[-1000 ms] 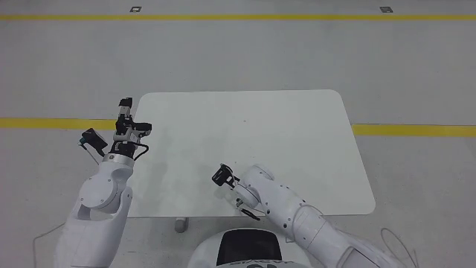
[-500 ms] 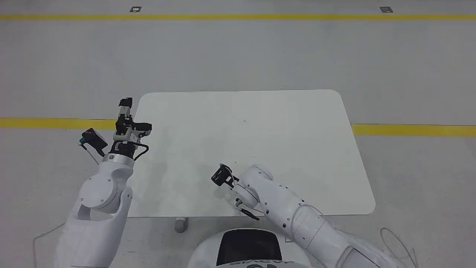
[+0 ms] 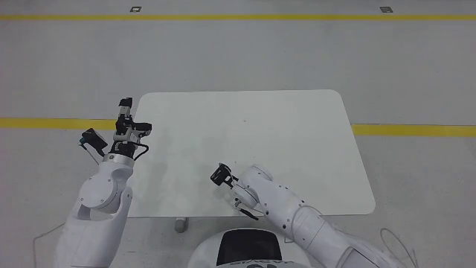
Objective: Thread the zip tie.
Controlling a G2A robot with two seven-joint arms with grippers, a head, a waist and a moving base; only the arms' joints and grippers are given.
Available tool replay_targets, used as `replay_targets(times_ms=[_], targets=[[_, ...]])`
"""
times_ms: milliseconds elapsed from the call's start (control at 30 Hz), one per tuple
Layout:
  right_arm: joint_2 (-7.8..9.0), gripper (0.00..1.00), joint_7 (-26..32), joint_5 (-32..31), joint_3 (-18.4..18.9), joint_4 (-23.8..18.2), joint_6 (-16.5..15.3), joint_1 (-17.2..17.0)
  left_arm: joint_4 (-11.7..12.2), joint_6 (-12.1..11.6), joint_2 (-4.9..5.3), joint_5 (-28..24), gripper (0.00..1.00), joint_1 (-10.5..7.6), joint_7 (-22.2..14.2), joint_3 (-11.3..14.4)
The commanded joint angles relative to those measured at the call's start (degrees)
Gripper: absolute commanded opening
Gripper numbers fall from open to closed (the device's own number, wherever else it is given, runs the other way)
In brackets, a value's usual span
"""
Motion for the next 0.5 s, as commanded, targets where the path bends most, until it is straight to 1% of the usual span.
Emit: replay_targets(times_ms=[0,167,467], targets=[[0.07,0.0,0.1,-0.2,0.1,-0.5,0.0,-0.2,0.0,0.0,0.0,0.0,1.0,0.0,0.0,0.0],[0.26,0.0,0.5,-0.9,0.2,-1.9,0.0,-0.6,0.0,0.0,0.0,0.0,1.0,0.0,0.0,0.0],[1.14,0.0,1.7,-2.6,1.4,-6.1,-0.3,-2.5,0.0,0.0,0.0,0.0,1.0,0.0,0.0,0.0]])
